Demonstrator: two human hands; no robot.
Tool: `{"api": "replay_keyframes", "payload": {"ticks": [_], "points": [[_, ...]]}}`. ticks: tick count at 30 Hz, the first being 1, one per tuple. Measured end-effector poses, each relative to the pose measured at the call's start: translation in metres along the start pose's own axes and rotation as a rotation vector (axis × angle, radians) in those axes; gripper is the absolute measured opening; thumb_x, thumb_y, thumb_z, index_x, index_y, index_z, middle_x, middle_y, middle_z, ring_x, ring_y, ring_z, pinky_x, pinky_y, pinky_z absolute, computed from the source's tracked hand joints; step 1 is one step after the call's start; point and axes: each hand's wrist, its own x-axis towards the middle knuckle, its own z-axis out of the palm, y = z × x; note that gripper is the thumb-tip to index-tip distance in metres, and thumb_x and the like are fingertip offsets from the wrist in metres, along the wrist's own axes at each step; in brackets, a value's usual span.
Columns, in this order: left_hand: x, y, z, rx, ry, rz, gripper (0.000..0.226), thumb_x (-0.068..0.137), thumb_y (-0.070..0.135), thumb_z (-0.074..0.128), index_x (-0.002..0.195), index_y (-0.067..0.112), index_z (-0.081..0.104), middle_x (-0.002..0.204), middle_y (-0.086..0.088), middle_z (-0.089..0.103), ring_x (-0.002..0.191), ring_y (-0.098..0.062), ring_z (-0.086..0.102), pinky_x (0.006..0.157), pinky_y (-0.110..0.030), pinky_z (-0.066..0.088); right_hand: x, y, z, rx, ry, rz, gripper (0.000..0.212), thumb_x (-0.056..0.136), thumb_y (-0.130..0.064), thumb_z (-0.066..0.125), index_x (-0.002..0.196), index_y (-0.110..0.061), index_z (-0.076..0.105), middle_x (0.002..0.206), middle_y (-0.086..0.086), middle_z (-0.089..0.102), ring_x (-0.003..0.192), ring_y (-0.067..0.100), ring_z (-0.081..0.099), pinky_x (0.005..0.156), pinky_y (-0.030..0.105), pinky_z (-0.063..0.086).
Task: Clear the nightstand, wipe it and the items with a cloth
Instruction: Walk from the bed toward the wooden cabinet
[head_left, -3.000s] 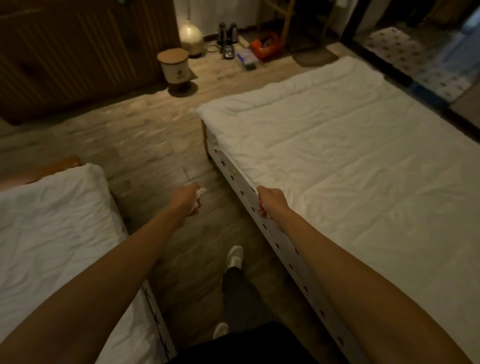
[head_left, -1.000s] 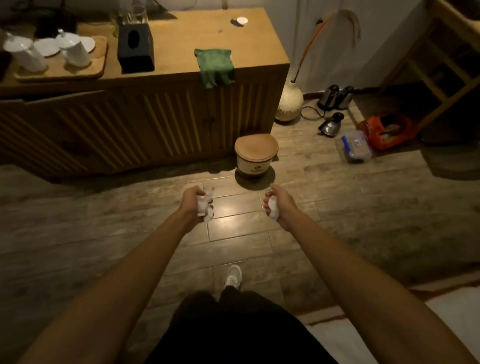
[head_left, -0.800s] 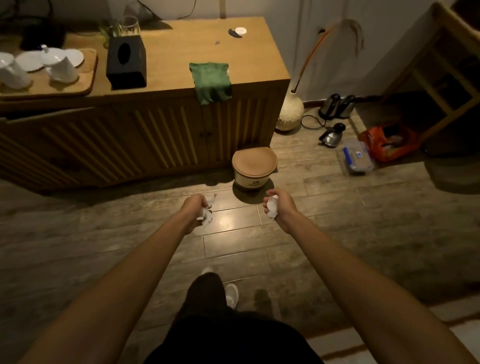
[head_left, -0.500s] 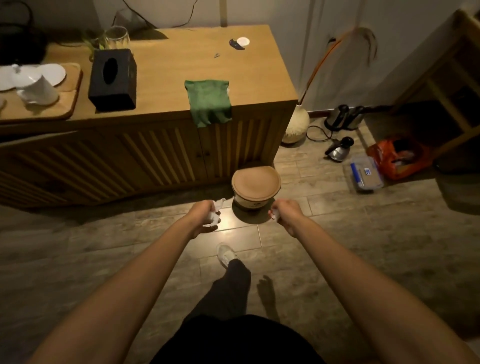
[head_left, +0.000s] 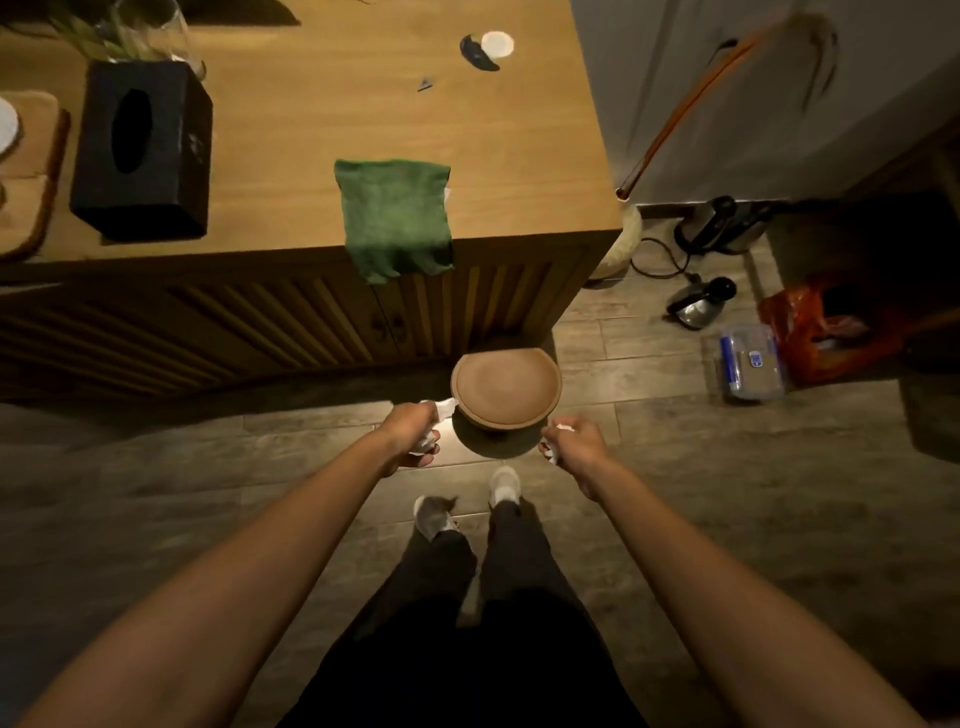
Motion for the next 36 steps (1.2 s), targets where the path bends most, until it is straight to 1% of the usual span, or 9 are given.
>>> {"api": "replay_keyframes", "payload": {"ticks": [6,11,15,20,24,28,32,34,36], "points": [[0.031,0.001,0.007,-0.041,0.067,-0.032,0.034,0.098,0.031,0.043,0.127,0.016,0.051,0.099,-0.012,0.063,0.078,-0.021,0.063,0.053,-0.025,0.051,0.041,-0.022,0.004,-0.076,-0.142,0.078,0.008,0.099,-0.013,0.053,0.096,-0.011,0.060,0.089,0.013,0.060,0.081,0.026,0.059,0.066,0.030,0.053],[0.062,-0.001,0.010,-0.093,0.097,-0.101,0.033,0.096,0.032,0.046,0.121,0.012,0.053,0.088,-0.012,0.062,0.071,-0.023,0.061,0.053,-0.026,0.048,0.076,-0.034,0.016,-0.061,-0.175,0.106,0.008,0.096,-0.010,0.053,0.092,-0.009,0.060,0.083,0.013,0.054,0.073,0.023,0.052,0.068,0.036,0.046],[0.090,-0.002,0.027,-0.055,0.086,-0.142,0.028,0.097,0.035,0.049,0.117,0.016,0.056,0.103,-0.012,0.065,0.086,-0.024,0.062,0.062,-0.031,0.050,0.103,-0.034,0.024,-0.067,-0.123,0.177,0.006,0.093,-0.016,0.060,0.094,-0.012,0.064,0.091,0.013,0.061,0.085,0.027,0.060,0.081,0.042,0.055],[0.129,-0.008,0.066,0.071,0.033,-0.109,0.023,0.099,0.033,0.051,0.099,0.011,0.057,0.102,-0.015,0.062,0.074,-0.019,0.058,0.064,-0.030,0.050,0.134,-0.013,0.032,-0.073,-0.136,0.334,0.018,0.089,-0.024,0.054,0.093,-0.011,0.066,0.080,0.009,0.064,0.069,0.023,0.055,0.063,0.031,0.041],[0.169,-0.016,0.098,0.018,-0.002,-0.134,0.024,0.100,0.040,0.051,0.097,0.017,0.057,0.087,-0.006,0.062,0.073,-0.019,0.057,0.065,-0.029,0.045,0.168,0.021,0.046,-0.103,-0.071,0.272,0.017,0.094,-0.018,0.052,0.080,-0.011,0.060,0.088,0.013,0.063,0.074,0.023,0.057,0.070,0.034,0.044],[0.219,-0.022,0.121,-0.085,-0.017,-0.127,0.029,0.100,0.044,0.050,0.102,0.017,0.061,0.081,-0.004,0.060,0.073,-0.019,0.057,0.076,-0.033,0.049,0.207,0.048,0.063,0.013,-0.074,0.290,0.021,0.092,-0.004,0.054,0.112,-0.008,0.061,0.113,0.018,0.065,0.103,0.036,0.065,0.075,0.037,0.056],[0.270,-0.027,0.142,-0.072,0.019,-0.097,0.048,0.102,0.039,0.048,0.133,0.002,0.054,0.124,-0.030,0.062,0.115,-0.043,0.062,0.092,-0.044,0.054,0.249,0.061,0.076,0.069,-0.057,0.334,0.031,0.094,-0.010,0.058,0.124,-0.003,0.059,0.124,0.022,0.063,0.101,0.033,0.064,0.055,0.026,0.046],[0.288,-0.029,0.151,-0.068,0.018,-0.051,0.049,0.103,0.041,0.047,0.136,0.005,0.054,0.130,-0.031,0.057,0.118,-0.043,0.060,0.072,-0.030,0.055,0.265,0.062,0.079,0.176,-0.065,0.356,0.038,0.095,-0.008,0.057,0.132,-0.002,0.056,0.125,0.022,0.062,0.096,0.029,0.062,0.058,0.028,0.049],[0.299,-0.029,0.158,-0.069,0.019,-0.012,0.048,0.104,0.042,0.045,0.139,0.010,0.052,0.129,-0.020,0.062,0.100,-0.028,0.065,0.051,-0.018,0.049,0.275,0.061,0.080,0.223,-0.083,0.344,0.040,0.097,-0.006,0.053,0.136,0.001,0.052,0.110,0.017,0.064,0.086,0.025,0.062,0.055,0.027,0.051]]}}
